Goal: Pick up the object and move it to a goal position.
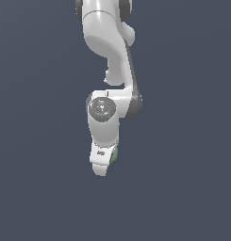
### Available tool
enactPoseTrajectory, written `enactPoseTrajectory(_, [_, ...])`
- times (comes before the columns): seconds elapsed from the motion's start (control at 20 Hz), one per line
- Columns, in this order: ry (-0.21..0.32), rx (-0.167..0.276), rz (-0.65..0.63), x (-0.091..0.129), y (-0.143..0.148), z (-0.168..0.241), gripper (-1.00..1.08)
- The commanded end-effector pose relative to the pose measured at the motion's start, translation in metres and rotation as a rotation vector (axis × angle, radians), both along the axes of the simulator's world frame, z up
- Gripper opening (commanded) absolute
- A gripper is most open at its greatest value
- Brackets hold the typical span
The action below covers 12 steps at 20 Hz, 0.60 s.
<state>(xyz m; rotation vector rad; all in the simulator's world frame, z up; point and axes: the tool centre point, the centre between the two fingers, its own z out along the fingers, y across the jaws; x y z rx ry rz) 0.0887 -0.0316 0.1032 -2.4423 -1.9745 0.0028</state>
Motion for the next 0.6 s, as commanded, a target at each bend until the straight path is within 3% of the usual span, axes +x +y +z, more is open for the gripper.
enactPoseTrajectory(0.0, [-0.002,-0.001,0.000,-0.002,-0.006,0.023,-1.00])
enactPoseTrajectory(0.55, [-0.002,0.000,0.001,-0.014,-0.036,0.146,-1.00])
